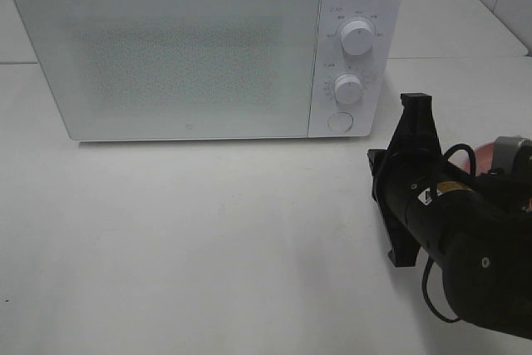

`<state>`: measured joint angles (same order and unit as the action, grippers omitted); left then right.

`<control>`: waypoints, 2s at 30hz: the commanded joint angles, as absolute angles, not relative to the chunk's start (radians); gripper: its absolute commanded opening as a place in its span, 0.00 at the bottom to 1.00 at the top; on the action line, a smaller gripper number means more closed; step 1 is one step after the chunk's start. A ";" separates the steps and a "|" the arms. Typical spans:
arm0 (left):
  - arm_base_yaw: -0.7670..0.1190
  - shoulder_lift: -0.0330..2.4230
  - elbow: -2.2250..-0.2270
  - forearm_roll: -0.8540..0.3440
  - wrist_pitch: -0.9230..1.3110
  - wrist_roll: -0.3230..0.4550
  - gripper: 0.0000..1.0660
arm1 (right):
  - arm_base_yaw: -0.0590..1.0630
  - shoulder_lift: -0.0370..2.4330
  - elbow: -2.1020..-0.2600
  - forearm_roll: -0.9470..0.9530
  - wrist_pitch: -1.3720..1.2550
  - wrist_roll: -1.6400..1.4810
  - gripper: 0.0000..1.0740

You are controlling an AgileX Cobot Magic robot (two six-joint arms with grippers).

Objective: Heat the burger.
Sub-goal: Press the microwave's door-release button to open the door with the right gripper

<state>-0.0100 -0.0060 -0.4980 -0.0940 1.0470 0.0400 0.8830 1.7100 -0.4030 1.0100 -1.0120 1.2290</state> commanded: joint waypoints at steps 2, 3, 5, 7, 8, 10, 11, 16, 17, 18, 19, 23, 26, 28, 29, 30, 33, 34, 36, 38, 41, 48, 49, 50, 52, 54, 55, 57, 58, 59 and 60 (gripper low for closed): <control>-0.015 -0.030 -0.493 -0.102 1.030 0.044 0.91 | 0.881 1.711 -0.414 1.003 -1.001 1.234 0.00; -0.015 -0.030 -0.493 -0.102 1.030 0.044 0.91 | 0.881 1.711 -0.420 0.997 -0.999 1.229 0.00; -0.015 -0.030 -0.493 -0.102 1.030 0.044 0.91 | 0.881 1.711 -0.425 0.995 -1.001 1.223 0.00; -0.015 -0.030 -0.493 -0.102 1.030 0.044 0.91 | 0.862 1.714 -0.439 0.984 -0.992 1.198 0.00; -0.015 -0.030 -0.493 -0.102 1.030 0.044 0.91 | 0.862 1.714 -0.439 0.984 -0.992 1.198 0.00; -0.015 -0.030 -0.493 -0.102 1.030 0.044 0.91 | 0.833 1.714 -0.449 0.944 -0.963 1.196 0.00; -0.015 -0.030 -0.493 -0.102 1.030 0.043 0.91 | 0.814 1.714 -0.455 0.923 -0.954 1.196 0.00; -0.015 -0.030 -0.493 -0.102 1.030 0.044 0.91 | 0.741 1.723 -0.495 0.846 -0.899 1.188 0.00; -0.015 -0.030 -0.493 -0.102 1.030 0.044 0.91 | 0.723 1.739 -0.514 0.823 -0.892 1.188 0.00; -0.015 -0.030 -0.493 -0.102 1.030 0.044 0.91 | 0.716 1.753 -0.522 0.811 -0.894 1.189 0.00; -0.015 -0.030 -0.493 -0.102 1.030 0.044 0.91 | 0.716 1.753 -0.522 0.811 -0.894 1.189 0.00; -0.015 -0.030 -0.493 -0.102 1.030 0.044 0.91 | 0.666 1.813 -0.566 0.750 -0.879 1.239 0.00; -0.015 -0.030 -0.493 -0.102 1.030 0.044 0.91 | 0.630 1.864 -0.608 0.696 -0.849 1.261 0.00; -0.015 -0.030 -0.493 -0.102 1.030 0.044 0.91 | 0.623 1.875 -0.617 0.684 -0.849 1.264 0.00; -0.015 -0.030 -0.493 -0.102 1.030 0.044 0.91 | 0.611 1.901 -0.637 0.670 -0.846 1.264 0.00; -0.015 -0.030 -0.493 -0.102 1.030 0.044 0.91 | 0.611 1.901 -0.637 0.670 -0.846 1.264 0.00; -0.015 -0.030 -0.493 -0.102 1.030 0.044 0.91 | 0.589 1.933 -0.662 0.654 -0.839 1.271 0.00; -0.015 -0.030 -0.493 -0.102 1.030 0.044 0.91 | 0.581 1.944 -0.670 0.645 -0.837 1.278 0.00; -0.015 -0.030 -0.493 -0.102 1.030 0.044 0.91 | 0.564 1.962 -0.687 0.623 -0.831 1.296 0.00; -0.015 -0.030 -0.493 -0.102 1.030 0.044 0.91 | 0.543 1.993 -0.713 0.590 -0.823 1.312 0.00; -0.015 -0.030 -0.493 -0.102 1.030 0.044 0.91 | 0.531 2.017 -0.740 0.576 -0.820 1.317 0.00; -0.015 -0.030 -0.493 -0.102 1.030 0.044 0.91 | 0.505 2.055 -0.790 0.545 -0.801 1.317 0.00; -0.015 -0.030 -0.493 -0.102 1.030 0.044 0.91 | 0.499 2.062 -0.797 0.539 -0.801 1.317 0.00; -0.015 -0.030 -0.493 -0.102 1.030 0.044 0.91 | 0.490 2.066 -0.808 0.534 -0.800 1.317 0.00; -0.015 -0.030 -0.493 -0.102 1.030 0.044 0.91 | 0.486 2.066 -0.814 0.531 -0.796 1.315 0.00; -0.015 -0.030 -0.493 -0.102 1.030 0.044 0.91 | 0.486 2.072 -0.822 0.530 -0.793 1.303 0.00; -0.015 -0.030 -0.493 -0.102 1.030 0.044 0.91 | 0.486 2.075 -0.827 0.530 -0.792 1.302 0.00; -0.015 -0.030 -0.493 -0.102 1.030 0.044 0.91 | 0.486 2.086 -0.839 0.533 -0.784 1.303 0.00; -0.015 -0.030 -0.493 -0.102 1.030 0.044 0.91 | 0.486 2.096 -0.845 0.533 -0.783 1.303 0.00; -0.015 -0.030 -0.493 -0.102 1.030 0.044 0.91 | 0.486 2.096 -0.845 0.533 -0.783 1.303 0.00; -0.015 -0.030 -0.493 -0.102 1.030 0.043 0.91 | 0.486 2.100 -0.849 0.535 -0.784 1.303 0.00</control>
<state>-0.0100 -0.0060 -0.4980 -0.0940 1.0470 0.0400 0.4890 2.1000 -0.8360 0.5440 -0.7790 1.3090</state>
